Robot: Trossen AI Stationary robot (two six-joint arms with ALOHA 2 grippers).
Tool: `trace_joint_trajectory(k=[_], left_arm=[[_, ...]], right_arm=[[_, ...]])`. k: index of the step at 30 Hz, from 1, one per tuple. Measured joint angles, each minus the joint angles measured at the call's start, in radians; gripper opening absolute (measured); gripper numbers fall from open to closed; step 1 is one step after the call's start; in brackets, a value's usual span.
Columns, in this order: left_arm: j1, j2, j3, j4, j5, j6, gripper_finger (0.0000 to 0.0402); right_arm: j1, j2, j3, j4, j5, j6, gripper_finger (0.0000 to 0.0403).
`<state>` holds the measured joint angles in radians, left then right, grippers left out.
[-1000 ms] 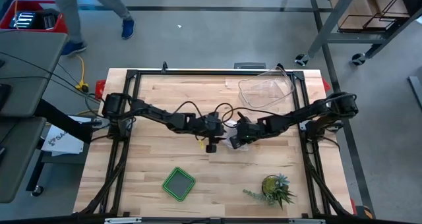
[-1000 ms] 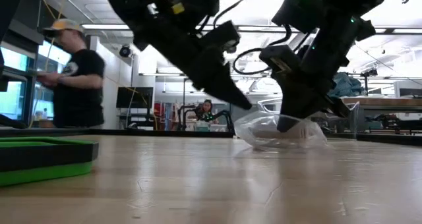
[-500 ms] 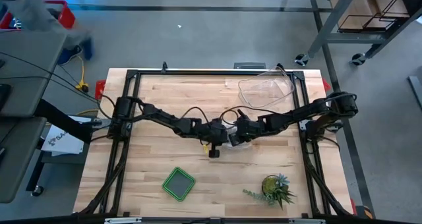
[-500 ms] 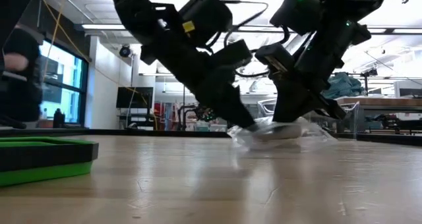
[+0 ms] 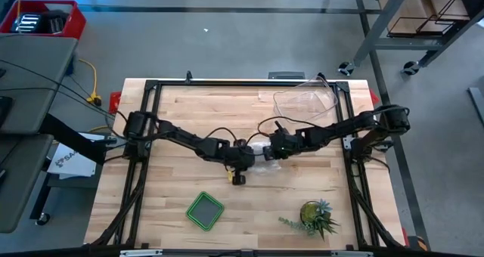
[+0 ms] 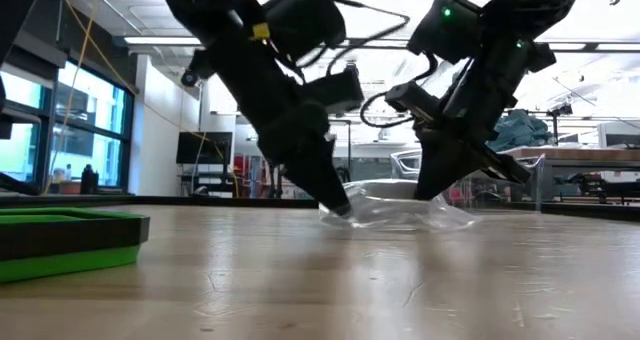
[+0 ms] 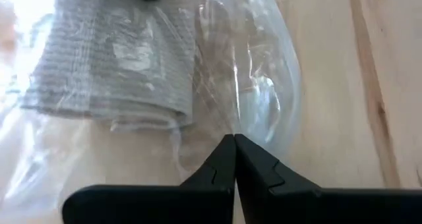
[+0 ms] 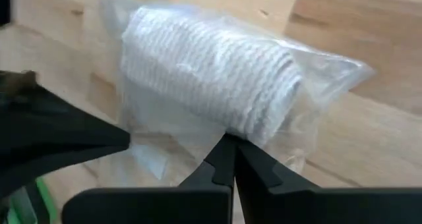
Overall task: Roll bandage
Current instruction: Put the packed rolled white bandage into the transparent bin
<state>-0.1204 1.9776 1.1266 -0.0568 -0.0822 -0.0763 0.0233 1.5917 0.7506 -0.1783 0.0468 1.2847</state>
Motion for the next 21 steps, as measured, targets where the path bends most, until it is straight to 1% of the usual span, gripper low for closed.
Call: trace_joint_trajectory(k=[3,6,8,10,12,14,16,17,21], left_arm=[[0.011,-0.054,-0.002,-0.019,-0.005,0.04,0.0],[0.032,-0.115,0.0,0.014,0.009,0.057,0.0],[0.047,-0.16,0.0,-0.001,0.009,0.118,0.0],[0.063,-0.202,-0.001,-0.012,-0.011,0.202,0.0],[0.086,-0.232,-0.001,0.011,-0.024,0.296,0.0],[0.125,-0.233,0.003,0.068,0.039,0.389,0.0],[0.171,-0.193,0.003,0.094,0.127,0.435,0.0],[0.189,-0.168,0.002,0.102,0.154,0.446,0.0],[0.228,-0.078,0.018,0.086,0.161,0.505,0.0]], right_arm=[[-0.003,-0.021,0.003,0.017,-0.025,-0.051,0.0],[0.01,-0.078,0.036,-0.008,-0.044,-0.106,0.0],[0.033,-0.119,0.044,-0.066,-0.041,-0.133,0.0],[0.065,-0.154,0.052,-0.081,-0.027,-0.131,0.0],[0.11,-0.173,0.055,-0.065,-0.017,-0.085,0.0],[0.174,-0.153,0.054,-0.034,0.023,-0.017,0.0],[0.236,-0.109,0.054,0.03,0.075,0.066,0.0],[0.263,-0.082,0.054,0.073,0.098,0.112,0.0],[0.331,0.026,0.053,0.216,0.218,0.28,0.0]])
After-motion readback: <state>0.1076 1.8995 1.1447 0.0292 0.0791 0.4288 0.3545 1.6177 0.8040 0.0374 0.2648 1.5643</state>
